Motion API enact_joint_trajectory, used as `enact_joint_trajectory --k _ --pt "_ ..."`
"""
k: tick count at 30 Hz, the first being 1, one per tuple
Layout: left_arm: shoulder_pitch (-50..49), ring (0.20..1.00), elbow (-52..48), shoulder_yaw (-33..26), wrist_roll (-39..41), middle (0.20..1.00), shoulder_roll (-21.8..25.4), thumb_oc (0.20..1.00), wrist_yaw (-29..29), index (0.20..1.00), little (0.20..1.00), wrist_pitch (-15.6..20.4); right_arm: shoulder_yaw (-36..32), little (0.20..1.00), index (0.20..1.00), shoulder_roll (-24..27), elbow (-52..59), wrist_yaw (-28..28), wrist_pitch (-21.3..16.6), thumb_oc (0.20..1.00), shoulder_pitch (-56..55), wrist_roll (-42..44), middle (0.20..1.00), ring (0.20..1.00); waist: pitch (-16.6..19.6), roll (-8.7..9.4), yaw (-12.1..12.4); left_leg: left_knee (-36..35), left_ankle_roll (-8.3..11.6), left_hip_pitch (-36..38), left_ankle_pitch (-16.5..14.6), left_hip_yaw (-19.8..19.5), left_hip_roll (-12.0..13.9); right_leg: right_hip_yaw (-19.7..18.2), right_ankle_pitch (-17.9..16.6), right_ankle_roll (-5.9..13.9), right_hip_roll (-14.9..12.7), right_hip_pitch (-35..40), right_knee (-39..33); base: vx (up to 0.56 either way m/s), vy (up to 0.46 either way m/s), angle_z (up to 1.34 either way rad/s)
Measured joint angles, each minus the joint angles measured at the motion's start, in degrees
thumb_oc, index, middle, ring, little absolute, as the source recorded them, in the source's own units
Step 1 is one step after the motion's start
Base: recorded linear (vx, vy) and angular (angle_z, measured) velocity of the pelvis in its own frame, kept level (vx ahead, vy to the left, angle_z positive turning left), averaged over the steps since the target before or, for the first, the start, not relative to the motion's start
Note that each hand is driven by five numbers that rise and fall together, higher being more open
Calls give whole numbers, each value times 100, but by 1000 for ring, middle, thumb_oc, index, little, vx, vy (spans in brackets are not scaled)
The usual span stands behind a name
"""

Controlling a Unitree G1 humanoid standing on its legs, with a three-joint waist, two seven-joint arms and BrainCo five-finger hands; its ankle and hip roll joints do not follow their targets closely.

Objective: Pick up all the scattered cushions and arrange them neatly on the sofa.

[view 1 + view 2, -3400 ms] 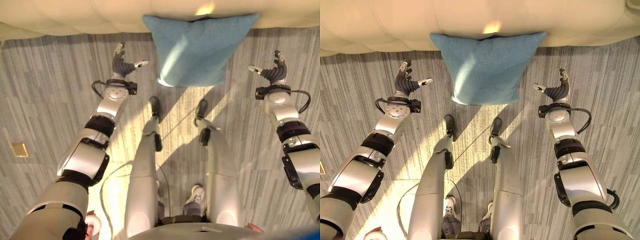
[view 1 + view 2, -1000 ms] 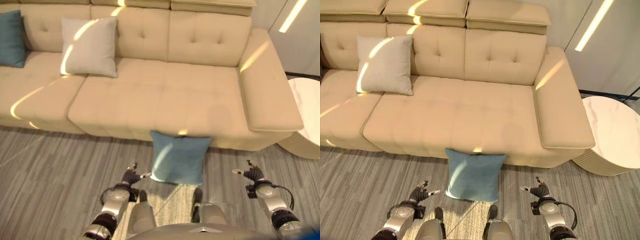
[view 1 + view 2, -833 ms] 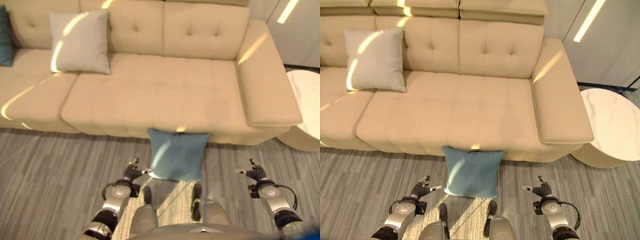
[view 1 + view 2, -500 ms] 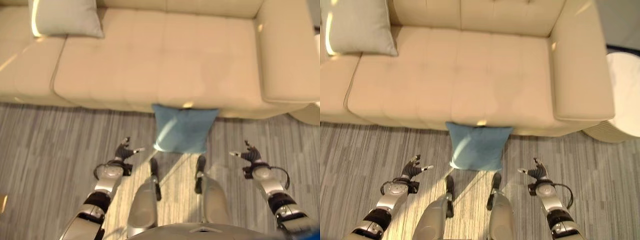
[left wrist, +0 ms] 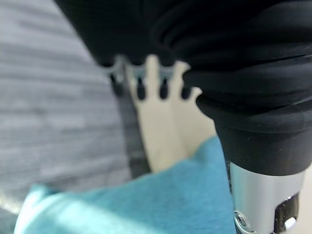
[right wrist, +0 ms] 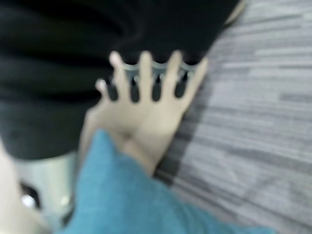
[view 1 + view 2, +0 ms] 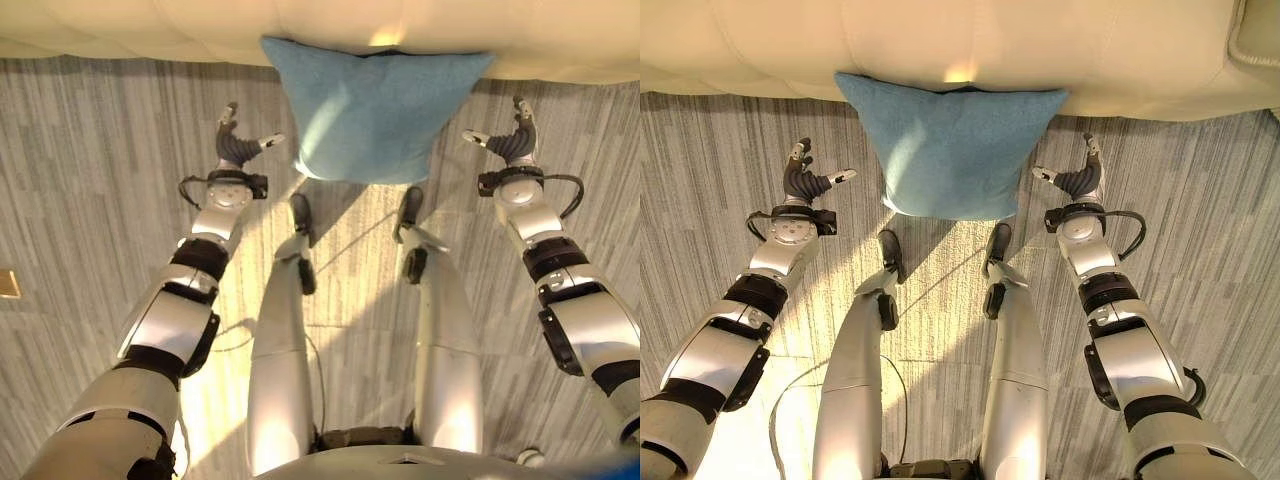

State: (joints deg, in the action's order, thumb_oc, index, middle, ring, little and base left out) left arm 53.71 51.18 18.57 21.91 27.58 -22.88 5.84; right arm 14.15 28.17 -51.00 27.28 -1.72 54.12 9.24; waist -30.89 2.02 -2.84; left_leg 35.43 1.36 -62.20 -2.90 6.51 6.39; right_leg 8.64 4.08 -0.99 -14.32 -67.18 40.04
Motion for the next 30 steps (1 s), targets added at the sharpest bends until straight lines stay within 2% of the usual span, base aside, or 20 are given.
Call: enact_joint_trajectory --k 2,6,12,23,30 --pt "198 1000 36 12 -3 1000 98 1000 -5 1000 1000 -6 -20 1000 1000 200 1 103 -26 1000 99 74 1000 1000 19 -17 5 275 -24 -373 -85 -26 19 -33 50 -48 -4 -353 205 54 -7 0" --pt "344 1000 106 98 -4 1000 222 1000 -24 1000 1000 -33 -135 1000 1000 299 -6 215 -61 1000 213 133 1000 1000 29 -21 1 505 -48 -720 -161 60 30 -191 82 -83 -10 -782 417 61 -11 -4" --pt "707 1000 121 240 9 1000 227 1000 -9 1000 1000 -50 -39 1000 1000 468 -12 216 -120 1000 481 304 1000 1000 104 -65 -25 583 -72 -1196 -160 130 13 -290 34 -73 -7 -1311 457 37 -11 -3" --pt "2427 1000 647 937 624 1000 225 1000 58 1000 1000 -75 893 1000 1000 454 -520 1 -73 1000 1915 616 1000 1000 242 -90 7 714 -104 -1931 -167 265 -29 -515 -164 -40 3 -2142 483 20 6 -2" --pt "2645 1000 647 1246 625 1000 218 1000 47 1000 1000 -156 1207 1000 1000 448 -800 8 74 1000 2337 633 1000 1000 253 -92 69 742 -114 -2068 -176 280 -107 -634 -225 5 2 -2305 434 1 3 -1"
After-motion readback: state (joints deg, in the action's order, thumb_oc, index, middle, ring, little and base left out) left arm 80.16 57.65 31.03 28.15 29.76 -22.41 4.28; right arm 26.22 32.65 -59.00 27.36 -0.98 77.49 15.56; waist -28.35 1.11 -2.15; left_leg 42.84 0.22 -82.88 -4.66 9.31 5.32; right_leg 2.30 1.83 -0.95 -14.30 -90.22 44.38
